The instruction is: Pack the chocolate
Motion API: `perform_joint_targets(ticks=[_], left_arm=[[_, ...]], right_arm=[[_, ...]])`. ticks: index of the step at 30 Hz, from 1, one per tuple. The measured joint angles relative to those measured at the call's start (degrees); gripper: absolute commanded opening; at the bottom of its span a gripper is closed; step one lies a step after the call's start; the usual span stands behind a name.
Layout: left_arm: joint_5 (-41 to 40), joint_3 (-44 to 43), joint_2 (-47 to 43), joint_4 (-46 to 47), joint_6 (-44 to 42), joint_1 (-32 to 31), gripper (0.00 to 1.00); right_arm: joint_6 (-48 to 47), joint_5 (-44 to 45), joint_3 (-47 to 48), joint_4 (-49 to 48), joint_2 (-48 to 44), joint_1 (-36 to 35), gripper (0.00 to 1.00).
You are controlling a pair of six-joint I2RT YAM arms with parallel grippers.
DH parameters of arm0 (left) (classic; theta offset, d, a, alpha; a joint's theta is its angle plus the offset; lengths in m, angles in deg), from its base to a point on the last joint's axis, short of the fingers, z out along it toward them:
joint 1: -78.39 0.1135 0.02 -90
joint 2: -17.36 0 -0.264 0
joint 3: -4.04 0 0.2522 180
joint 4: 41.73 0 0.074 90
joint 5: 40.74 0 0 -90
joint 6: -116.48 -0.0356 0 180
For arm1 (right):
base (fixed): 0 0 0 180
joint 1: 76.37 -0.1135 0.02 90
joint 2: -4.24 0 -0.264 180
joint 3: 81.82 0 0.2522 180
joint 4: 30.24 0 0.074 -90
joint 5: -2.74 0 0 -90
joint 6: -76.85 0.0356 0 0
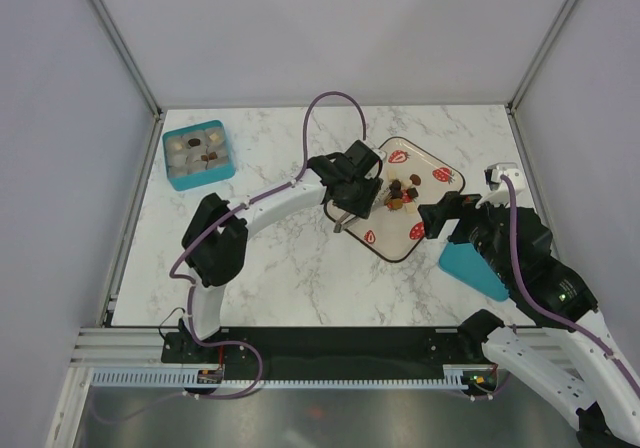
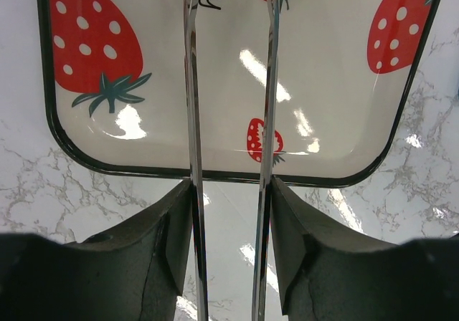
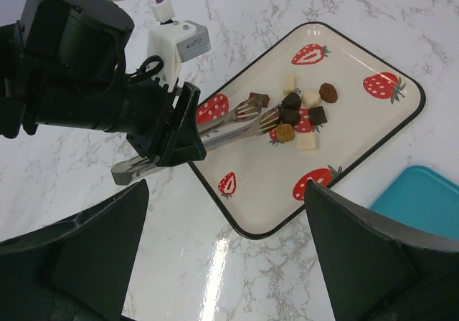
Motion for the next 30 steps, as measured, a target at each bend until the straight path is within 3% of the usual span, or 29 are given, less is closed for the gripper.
perform_joint_targets(ticks=[14, 30], left_arm=[[0.0, -0.7, 1.4, 0.2, -0.7, -0.7, 0.5], [-1.9, -2.3, 1.4, -3.2, -1.5, -1.3, 0.39]], right_arm=[[0.0, 0.2, 0.0, 0.0, 0.0, 0.0, 0.98], [0.0, 0.4, 0.0, 0.0, 0.0, 0.0, 0.98]])
